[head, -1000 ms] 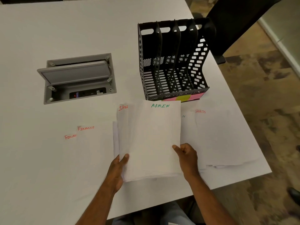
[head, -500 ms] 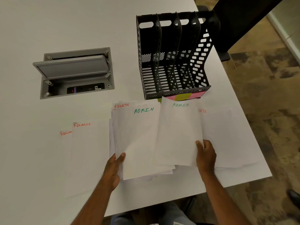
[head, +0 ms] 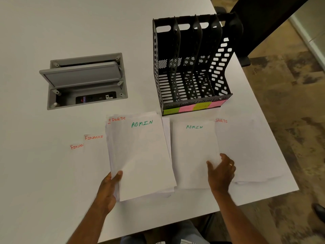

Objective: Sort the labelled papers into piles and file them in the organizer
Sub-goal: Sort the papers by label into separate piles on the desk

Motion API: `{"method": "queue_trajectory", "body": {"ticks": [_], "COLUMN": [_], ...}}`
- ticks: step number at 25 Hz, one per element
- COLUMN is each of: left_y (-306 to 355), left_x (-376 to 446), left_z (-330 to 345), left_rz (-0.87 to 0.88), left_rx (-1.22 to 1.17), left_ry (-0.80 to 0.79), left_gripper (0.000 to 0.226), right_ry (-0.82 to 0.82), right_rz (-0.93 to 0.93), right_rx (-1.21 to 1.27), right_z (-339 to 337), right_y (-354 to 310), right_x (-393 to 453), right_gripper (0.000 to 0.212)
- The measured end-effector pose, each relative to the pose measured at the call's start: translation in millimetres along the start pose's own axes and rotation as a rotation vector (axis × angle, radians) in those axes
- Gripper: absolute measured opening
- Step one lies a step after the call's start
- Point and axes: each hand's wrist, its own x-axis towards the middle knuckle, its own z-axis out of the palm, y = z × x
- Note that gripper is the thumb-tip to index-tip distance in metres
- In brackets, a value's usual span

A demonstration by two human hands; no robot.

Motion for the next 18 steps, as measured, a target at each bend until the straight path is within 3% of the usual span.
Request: {"method": "queue_trajectory", "body": {"ticks": [1,3,6,11,15,18], "left_y": [1.5,2.9,1.8,-0.5,-6.2,-10.9], "left_x": [-0.6,-1.9,-4.6,-7.3,-9.0,-10.4], "left_z": [-2.1,-3.3,-0.4,-1.2,4.6,14.0], "left_rz": [0.0,-0.009,-0.018,-0.034,-0.044,-0.03], "left_rx": [-0.005,-0.007,-0.004,-0.031,-0.059,-0.068], "left_ry": [-0.014,-0.044,-0.085,-0.127,-0.127,-0.097], "left_gripper": [0.02,0.02,0.024,0.037,0.035,0.03], "right_ry": [-0.03,-0.255,-0.612,-0.477,-0.488,-0.318], "right_rz": [-0.036,-0.039,0.016,0.021,-0.065,-0.084], "right_rx": [0.111,0.331,0.388,0.347,0.314,0.27], "right_z": [1.7,9.3,29.6,38.1,25.9,8.6], "right_y": [-13.2,-46.7,-88.1,-94.5,-80.5,-60.1], "right_x": [-5.2,-23.1,-57.7,-61.1,-51.6,-29.2], "right_gripper": [0.038,0.024,0.048,0.036,0.035,0.026]}}
